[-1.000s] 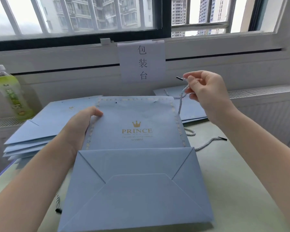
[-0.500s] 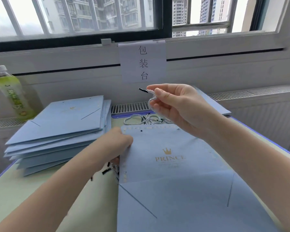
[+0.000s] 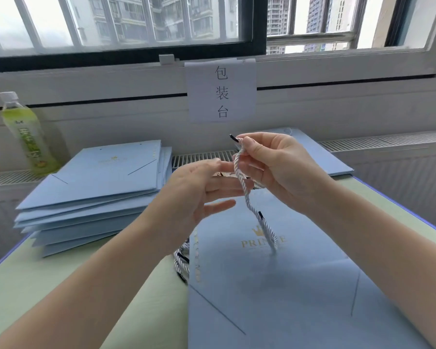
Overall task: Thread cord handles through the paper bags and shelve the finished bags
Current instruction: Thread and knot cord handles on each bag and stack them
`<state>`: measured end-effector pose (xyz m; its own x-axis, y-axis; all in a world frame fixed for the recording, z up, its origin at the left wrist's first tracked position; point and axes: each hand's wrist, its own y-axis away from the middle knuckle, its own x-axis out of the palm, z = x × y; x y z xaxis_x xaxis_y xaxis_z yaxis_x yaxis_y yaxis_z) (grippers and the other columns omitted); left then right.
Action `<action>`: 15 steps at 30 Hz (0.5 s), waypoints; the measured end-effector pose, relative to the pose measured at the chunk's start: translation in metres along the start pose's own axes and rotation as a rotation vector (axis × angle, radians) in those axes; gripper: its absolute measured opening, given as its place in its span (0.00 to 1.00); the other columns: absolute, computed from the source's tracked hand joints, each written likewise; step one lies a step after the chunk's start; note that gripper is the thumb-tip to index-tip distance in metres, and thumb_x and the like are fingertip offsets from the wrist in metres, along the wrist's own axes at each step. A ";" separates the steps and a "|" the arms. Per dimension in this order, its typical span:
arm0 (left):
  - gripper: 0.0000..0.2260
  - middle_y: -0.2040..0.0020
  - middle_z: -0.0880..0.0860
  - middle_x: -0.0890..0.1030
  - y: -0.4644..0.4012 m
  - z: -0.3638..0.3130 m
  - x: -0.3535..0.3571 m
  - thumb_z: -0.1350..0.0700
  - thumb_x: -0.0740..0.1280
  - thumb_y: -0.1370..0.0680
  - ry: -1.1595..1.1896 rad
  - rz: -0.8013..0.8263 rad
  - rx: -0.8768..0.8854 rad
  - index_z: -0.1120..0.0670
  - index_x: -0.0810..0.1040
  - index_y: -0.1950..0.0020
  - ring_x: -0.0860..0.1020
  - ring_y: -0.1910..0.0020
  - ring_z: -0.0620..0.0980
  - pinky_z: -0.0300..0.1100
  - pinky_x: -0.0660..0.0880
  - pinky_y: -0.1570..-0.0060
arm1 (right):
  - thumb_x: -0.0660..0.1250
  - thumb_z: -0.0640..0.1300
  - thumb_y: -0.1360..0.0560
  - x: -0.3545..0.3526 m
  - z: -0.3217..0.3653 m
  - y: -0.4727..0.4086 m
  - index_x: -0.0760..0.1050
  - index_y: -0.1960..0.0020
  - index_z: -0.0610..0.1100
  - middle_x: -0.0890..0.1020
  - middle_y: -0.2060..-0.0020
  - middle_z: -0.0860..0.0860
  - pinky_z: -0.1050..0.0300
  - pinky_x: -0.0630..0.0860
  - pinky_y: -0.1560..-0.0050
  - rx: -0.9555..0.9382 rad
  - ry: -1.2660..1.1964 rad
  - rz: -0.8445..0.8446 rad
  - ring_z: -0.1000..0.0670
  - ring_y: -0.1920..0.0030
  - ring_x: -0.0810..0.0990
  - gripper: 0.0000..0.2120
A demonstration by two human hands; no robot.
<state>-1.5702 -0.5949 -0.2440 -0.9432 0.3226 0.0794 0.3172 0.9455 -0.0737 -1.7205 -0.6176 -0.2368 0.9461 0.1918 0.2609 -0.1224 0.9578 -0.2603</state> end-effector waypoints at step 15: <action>0.08 0.72 0.48 0.77 -0.018 0.009 -0.041 0.62 0.62 0.21 0.005 -0.267 -0.073 0.57 0.80 0.56 0.73 0.77 0.42 0.34 0.76 0.71 | 0.56 0.34 0.20 -0.040 0.008 -0.021 0.74 0.49 0.43 0.76 0.68 0.50 0.55 0.77 0.62 0.052 -0.298 -0.399 0.54 0.66 0.77 0.10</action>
<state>-1.5380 -0.6258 -0.2544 -0.9939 0.0619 0.0908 0.0642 0.9977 0.0223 -1.7580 -0.6435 -0.2341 0.7967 -0.1459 0.5865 0.2095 0.9769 -0.0416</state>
